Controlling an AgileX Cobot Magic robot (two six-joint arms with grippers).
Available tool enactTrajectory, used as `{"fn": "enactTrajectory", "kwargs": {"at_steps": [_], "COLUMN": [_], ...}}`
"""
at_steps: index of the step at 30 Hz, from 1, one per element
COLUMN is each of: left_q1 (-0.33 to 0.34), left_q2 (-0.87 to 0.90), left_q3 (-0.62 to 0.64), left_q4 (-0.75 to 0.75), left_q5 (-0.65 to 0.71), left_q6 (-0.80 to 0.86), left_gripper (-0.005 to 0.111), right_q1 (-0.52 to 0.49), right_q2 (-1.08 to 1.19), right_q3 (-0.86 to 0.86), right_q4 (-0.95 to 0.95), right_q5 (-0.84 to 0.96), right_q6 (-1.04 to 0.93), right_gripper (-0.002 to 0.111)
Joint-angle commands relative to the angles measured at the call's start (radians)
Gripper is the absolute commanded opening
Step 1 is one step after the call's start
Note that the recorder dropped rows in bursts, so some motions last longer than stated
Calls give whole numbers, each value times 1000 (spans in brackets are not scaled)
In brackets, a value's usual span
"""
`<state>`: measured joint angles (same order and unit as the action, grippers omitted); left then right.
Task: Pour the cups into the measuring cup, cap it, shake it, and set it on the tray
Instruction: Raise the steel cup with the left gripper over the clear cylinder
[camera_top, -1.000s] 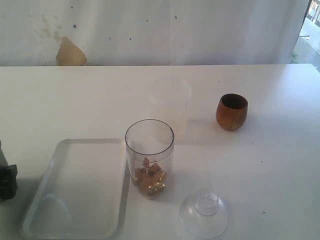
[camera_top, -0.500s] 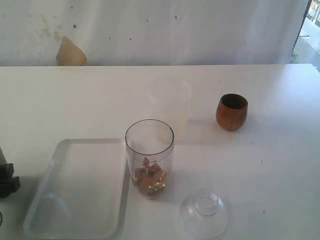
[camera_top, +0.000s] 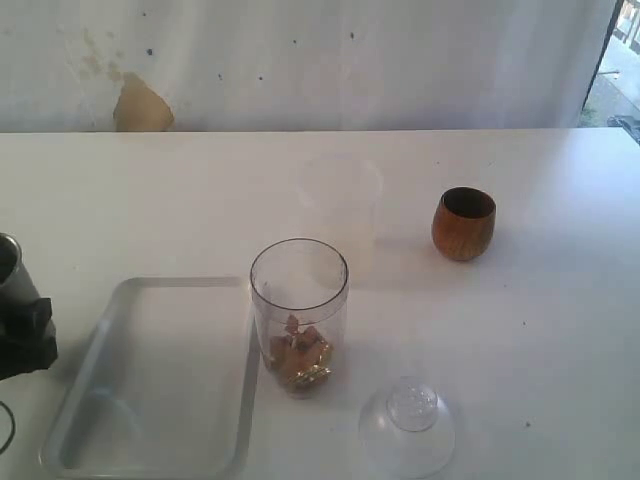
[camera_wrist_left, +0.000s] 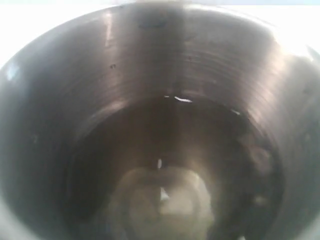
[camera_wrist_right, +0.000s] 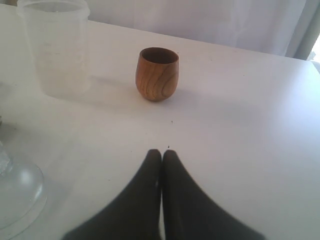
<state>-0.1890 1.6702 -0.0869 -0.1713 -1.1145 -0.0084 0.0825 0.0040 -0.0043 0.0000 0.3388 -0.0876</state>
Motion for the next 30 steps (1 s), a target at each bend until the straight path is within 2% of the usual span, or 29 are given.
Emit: {"fn": "enactTrajectory", "kwargs": {"at_steps": [1,5,8,11,19,23,30], "left_q1": [-3,-3,-3,-3,-8,-44,-117], "left_q2": [-7,-7,-7,-7,-7,-7,-7], "left_q3": [-84,-192,-301,-406,-538,-584,-625], "left_q4": [41,101,171,336,625,748,821], "left_q5": [87,144,307,443,499,508,506], "left_q6": [8,-42,-43,-114,-348,-408,-434], "left_gripper": [0,0,0,0,0,0,0], "right_q1": [-5,-5,-5,-5,-5,-5,-5], "right_q2": [-4,-4,-4,-4,-4,-4,-4], "right_q3": [4,4,4,4,4,4,4], "right_q4": [0,0,0,0,0,0,0], "right_q5": [-2,-2,-2,-2,-2,-2,-2], "right_q6": [6,14,16,16,16,16,16], "right_gripper": [0,0,0,0,0,0,0]}}
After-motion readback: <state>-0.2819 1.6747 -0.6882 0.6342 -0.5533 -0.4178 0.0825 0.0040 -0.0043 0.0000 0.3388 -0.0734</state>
